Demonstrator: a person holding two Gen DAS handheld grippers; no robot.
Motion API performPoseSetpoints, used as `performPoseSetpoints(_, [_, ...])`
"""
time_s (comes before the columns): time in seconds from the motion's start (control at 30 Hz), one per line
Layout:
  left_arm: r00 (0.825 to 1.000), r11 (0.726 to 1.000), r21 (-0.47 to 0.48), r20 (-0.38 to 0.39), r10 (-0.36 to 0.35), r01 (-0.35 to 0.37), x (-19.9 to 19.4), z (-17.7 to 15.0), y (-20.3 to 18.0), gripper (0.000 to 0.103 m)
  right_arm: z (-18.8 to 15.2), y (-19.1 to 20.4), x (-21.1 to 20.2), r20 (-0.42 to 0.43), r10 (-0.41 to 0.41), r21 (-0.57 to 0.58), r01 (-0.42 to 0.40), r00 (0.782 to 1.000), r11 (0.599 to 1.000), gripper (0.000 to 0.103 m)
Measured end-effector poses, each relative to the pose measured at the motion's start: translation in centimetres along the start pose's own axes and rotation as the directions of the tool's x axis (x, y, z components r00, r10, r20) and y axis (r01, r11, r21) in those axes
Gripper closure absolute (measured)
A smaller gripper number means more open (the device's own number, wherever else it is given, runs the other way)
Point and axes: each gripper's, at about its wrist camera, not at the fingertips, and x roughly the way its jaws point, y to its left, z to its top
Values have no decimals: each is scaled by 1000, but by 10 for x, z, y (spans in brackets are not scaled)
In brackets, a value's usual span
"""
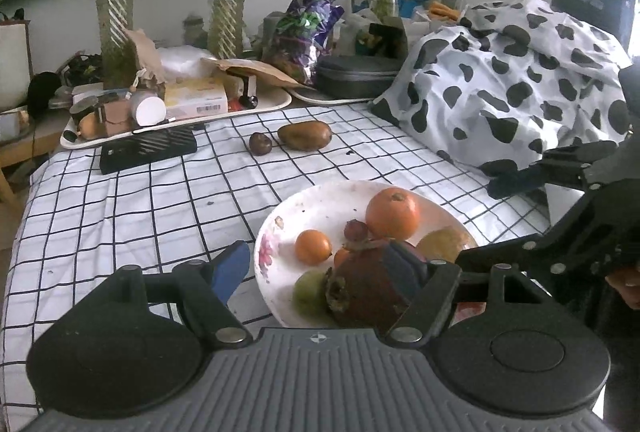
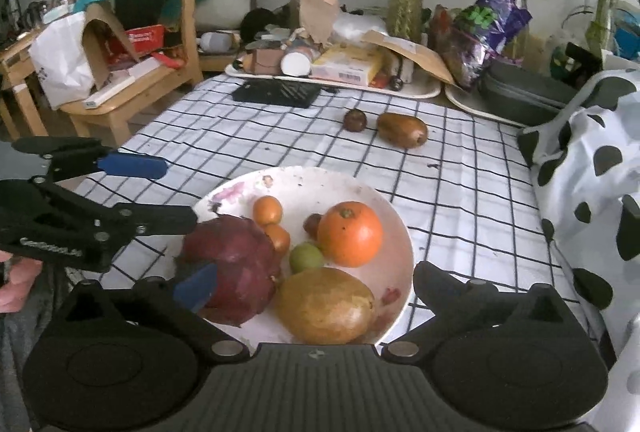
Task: Organize fruits
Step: 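Open both tools and move them back toward the brown fruits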
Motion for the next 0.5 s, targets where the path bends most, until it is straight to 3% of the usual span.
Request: performPoseSetpoints(0.5, [1000,1000,-11,-1,16,-16,7,3,0,30,2,-12,5,-3,-95,38,95,995,995,0])
